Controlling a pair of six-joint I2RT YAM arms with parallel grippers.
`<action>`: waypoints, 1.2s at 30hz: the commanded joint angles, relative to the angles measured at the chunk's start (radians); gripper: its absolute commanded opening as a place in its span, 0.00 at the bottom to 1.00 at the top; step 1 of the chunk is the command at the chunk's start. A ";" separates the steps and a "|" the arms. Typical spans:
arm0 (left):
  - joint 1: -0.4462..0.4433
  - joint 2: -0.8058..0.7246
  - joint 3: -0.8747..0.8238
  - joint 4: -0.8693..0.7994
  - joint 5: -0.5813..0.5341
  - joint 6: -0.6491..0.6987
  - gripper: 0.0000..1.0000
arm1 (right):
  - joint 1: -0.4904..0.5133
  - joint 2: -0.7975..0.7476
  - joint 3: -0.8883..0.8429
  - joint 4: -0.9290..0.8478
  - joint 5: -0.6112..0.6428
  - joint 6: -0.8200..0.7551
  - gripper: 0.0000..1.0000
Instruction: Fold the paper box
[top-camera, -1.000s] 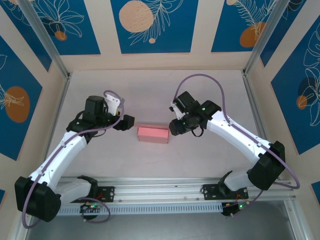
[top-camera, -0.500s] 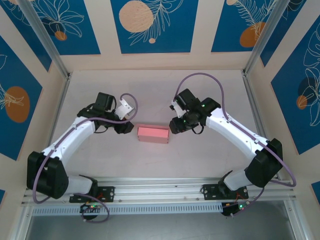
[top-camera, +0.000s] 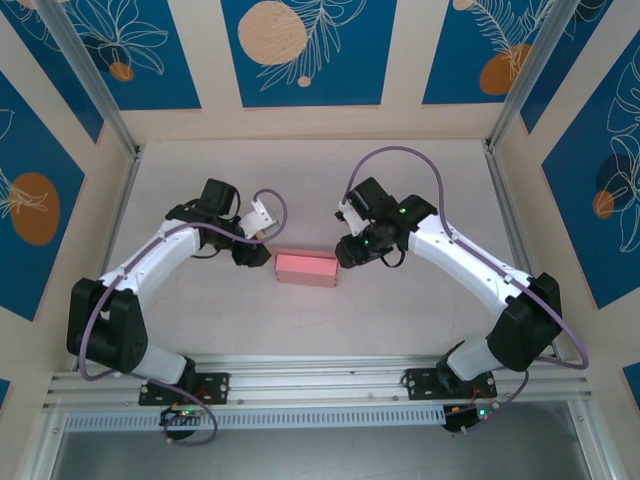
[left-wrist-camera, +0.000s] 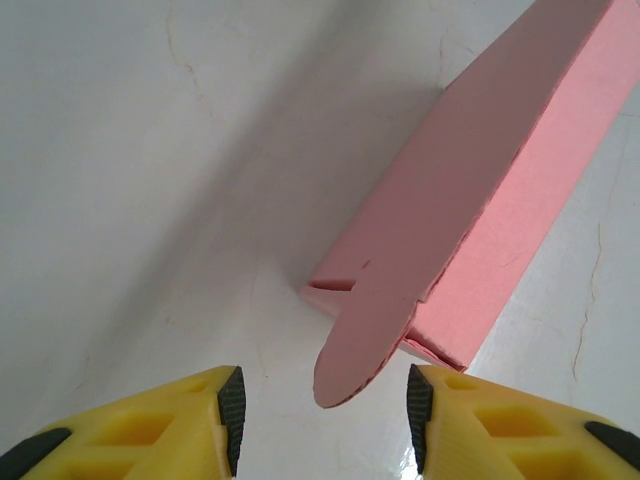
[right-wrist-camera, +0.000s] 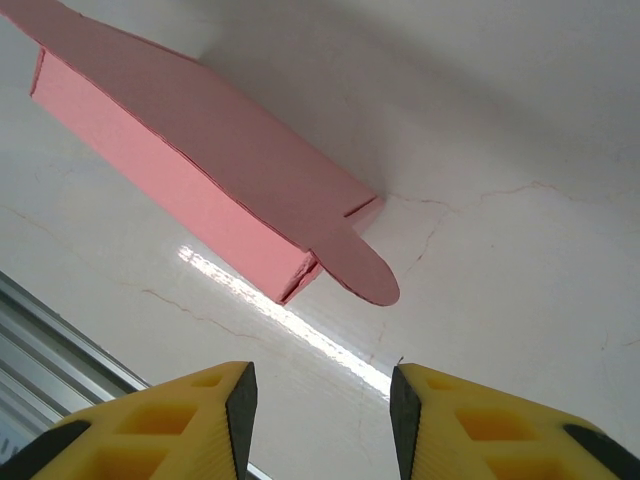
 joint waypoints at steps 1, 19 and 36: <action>0.000 0.008 0.032 -0.015 0.054 0.024 0.47 | 0.004 0.017 -0.007 0.011 0.016 -0.024 0.42; -0.001 0.065 0.070 -0.058 0.078 0.017 0.33 | 0.002 0.080 0.007 0.044 0.008 -0.061 0.42; -0.004 0.070 0.084 -0.069 0.089 -0.015 0.28 | 0.002 0.111 0.000 0.069 -0.006 -0.050 0.33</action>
